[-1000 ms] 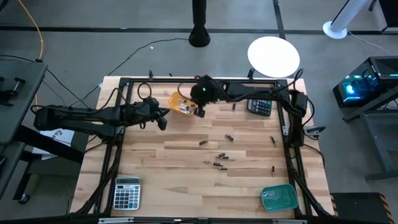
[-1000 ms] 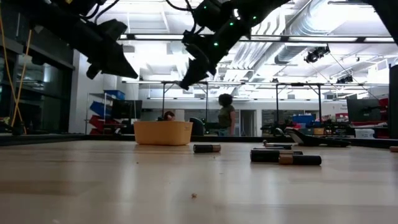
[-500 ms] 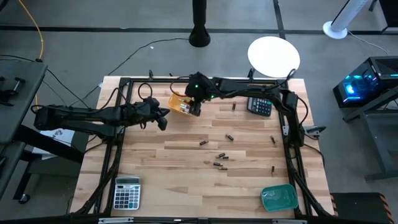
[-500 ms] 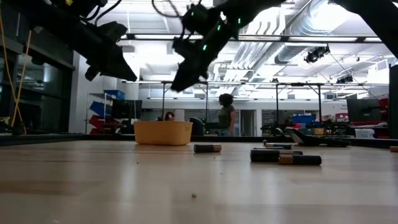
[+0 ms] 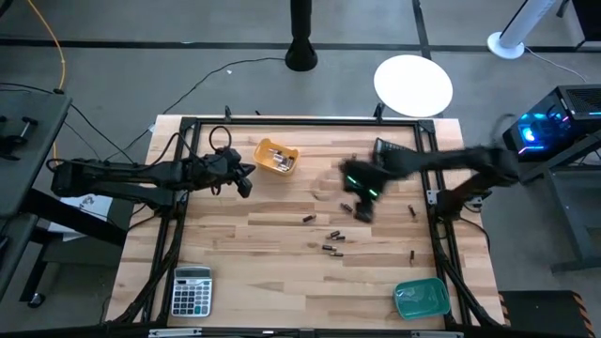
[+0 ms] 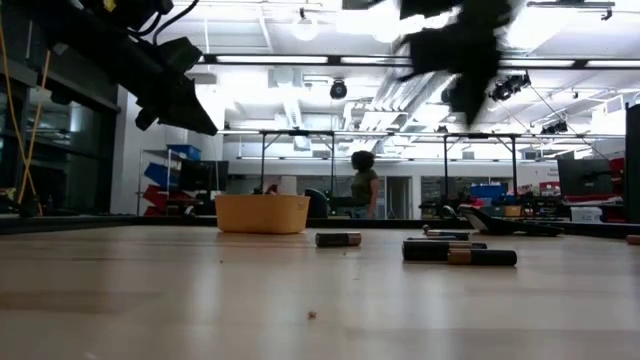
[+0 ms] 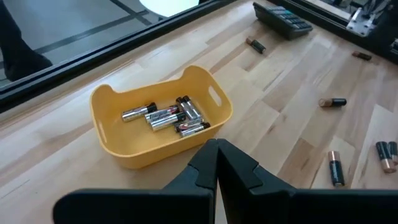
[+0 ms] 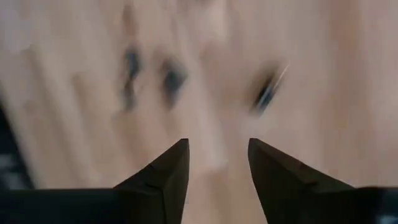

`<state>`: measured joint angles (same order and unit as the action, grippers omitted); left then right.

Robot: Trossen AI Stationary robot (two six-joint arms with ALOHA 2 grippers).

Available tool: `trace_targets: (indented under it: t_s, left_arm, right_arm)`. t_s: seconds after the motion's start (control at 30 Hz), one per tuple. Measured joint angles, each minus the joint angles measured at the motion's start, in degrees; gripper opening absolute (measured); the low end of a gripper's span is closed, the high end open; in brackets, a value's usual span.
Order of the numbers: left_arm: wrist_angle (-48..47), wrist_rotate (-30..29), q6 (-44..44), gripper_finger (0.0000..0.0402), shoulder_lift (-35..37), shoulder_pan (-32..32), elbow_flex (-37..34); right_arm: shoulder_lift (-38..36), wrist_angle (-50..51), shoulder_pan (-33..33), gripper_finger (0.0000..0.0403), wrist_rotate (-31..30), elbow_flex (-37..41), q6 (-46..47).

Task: Sort batteries
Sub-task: Move the blue bin to the middle right of the table

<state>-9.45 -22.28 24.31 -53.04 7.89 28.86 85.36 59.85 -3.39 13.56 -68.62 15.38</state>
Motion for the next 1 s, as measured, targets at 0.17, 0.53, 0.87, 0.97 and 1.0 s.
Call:
trace_targets:
  t_s: [0.17, 0.53, 0.87, 0.97, 1.0]
  left_arm:
    - [0.1, 0.0, 0.0, 0.0000, 0.0, 1.1, 0.0]
    - [0.1, 1.8, -1.0, 0.0000, 0.0, 3.8, 0.0]
    - [0.0, 1.8, -1.4, 0.0000, 0.0, 5.7, 0.0]
    - [0.0, 1.8, -1.5, 0.0000, 0.0, 5.8, -0.1]
    - [0.0, 1.8, -1.4, 0.0000, 0.0, 5.8, -0.1]
  right_arm:
    - [-15.8, -3.8, 15.7, 0.0140, 7.7, 14.0, 32.6]
    - [-14.7, -16.6, 45.2, 0.0013, 18.8, 17.9, 64.1]
    - [2.7, -16.1, 46.1, 0.0001, 22.0, 17.9, 54.0]
    - [6.8, -15.7, 45.1, 0.0001, 21.5, 17.9, 51.5]
    - [7.9, -15.7, 44.7, 0.0001, 21.0, 17.9, 50.3]
